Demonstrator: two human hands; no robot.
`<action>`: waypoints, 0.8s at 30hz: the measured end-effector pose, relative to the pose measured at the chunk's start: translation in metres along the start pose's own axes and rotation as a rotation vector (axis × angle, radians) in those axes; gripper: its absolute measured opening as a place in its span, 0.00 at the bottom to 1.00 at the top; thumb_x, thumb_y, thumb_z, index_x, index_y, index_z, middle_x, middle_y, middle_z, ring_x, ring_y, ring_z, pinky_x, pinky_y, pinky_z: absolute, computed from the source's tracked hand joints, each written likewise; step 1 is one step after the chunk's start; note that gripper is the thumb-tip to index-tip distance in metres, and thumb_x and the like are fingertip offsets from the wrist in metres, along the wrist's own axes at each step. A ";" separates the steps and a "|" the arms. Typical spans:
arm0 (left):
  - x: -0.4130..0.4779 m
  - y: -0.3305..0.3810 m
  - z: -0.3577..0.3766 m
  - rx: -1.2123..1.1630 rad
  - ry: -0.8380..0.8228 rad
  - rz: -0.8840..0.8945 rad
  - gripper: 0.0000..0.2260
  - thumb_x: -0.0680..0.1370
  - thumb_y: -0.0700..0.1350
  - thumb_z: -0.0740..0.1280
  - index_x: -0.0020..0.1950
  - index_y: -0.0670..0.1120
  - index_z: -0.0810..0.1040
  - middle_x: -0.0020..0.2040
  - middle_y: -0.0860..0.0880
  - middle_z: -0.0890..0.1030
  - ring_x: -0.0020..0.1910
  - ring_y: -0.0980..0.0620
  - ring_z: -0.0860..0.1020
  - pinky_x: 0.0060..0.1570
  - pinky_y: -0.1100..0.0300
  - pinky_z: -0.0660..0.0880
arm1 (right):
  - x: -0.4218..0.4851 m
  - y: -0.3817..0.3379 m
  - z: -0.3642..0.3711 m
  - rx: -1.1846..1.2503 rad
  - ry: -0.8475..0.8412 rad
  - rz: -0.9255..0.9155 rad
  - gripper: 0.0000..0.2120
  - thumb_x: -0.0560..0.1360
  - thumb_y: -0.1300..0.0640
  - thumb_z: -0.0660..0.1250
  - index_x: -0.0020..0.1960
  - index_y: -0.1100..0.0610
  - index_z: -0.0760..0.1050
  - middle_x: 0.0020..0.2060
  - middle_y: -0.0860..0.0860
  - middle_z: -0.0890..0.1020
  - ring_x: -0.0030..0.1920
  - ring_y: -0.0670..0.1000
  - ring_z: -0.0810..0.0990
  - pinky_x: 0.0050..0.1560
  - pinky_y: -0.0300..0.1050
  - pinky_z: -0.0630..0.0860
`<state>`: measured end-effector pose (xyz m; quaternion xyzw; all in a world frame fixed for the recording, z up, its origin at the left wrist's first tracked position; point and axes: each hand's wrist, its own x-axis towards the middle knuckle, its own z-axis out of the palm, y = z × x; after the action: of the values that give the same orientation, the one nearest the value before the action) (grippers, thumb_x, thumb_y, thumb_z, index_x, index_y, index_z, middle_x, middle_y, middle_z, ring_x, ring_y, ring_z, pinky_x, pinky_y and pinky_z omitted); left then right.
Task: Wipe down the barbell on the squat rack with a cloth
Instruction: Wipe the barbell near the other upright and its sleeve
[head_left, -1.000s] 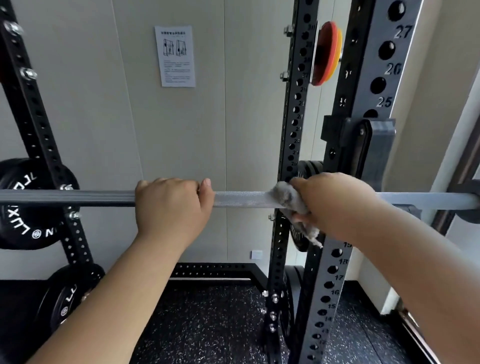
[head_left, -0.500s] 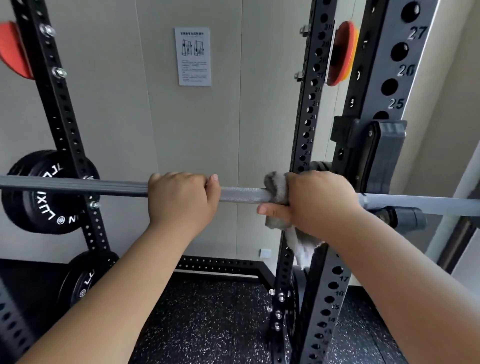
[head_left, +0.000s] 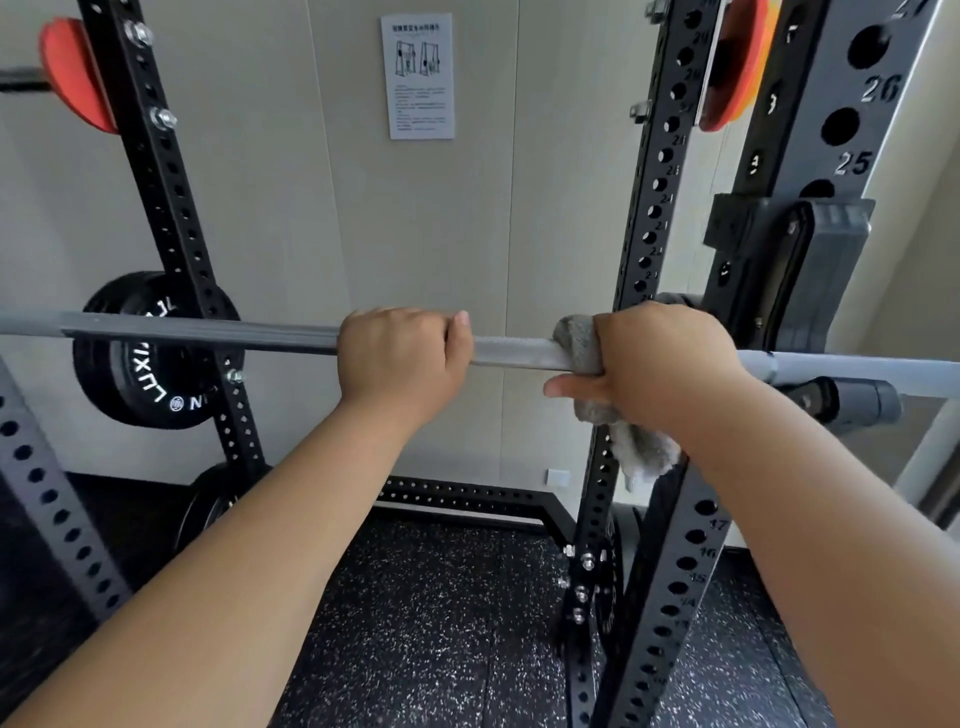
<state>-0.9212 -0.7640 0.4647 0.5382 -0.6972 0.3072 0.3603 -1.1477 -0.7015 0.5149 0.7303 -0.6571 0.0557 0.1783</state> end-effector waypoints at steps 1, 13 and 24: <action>0.000 -0.001 -0.001 -0.006 -0.006 0.007 0.24 0.82 0.54 0.49 0.29 0.50 0.70 0.25 0.48 0.72 0.27 0.45 0.65 0.36 0.55 0.58 | 0.006 -0.012 0.001 -0.003 0.005 -0.034 0.20 0.72 0.29 0.69 0.50 0.42 0.70 0.34 0.47 0.79 0.36 0.52 0.80 0.36 0.47 0.77; -0.002 -0.126 -0.020 -0.214 -0.035 0.243 0.18 0.83 0.55 0.52 0.45 0.50 0.77 0.39 0.52 0.80 0.41 0.44 0.78 0.43 0.49 0.73 | 0.004 -0.035 -0.006 -0.028 0.074 0.041 0.38 0.68 0.17 0.40 0.49 0.43 0.75 0.32 0.45 0.80 0.34 0.44 0.78 0.29 0.42 0.70; 0.003 -0.176 -0.006 -0.071 -0.175 0.143 0.26 0.83 0.58 0.45 0.35 0.49 0.72 0.27 0.52 0.68 0.30 0.43 0.71 0.32 0.57 0.63 | 0.042 -0.132 0.011 0.001 0.219 -0.046 0.36 0.60 0.15 0.44 0.45 0.44 0.65 0.33 0.45 0.75 0.35 0.50 0.78 0.34 0.46 0.73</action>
<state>-0.7497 -0.8013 0.4772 0.4987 -0.7730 0.2593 0.2941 -1.0143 -0.7350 0.4936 0.7347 -0.6169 0.1311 0.2500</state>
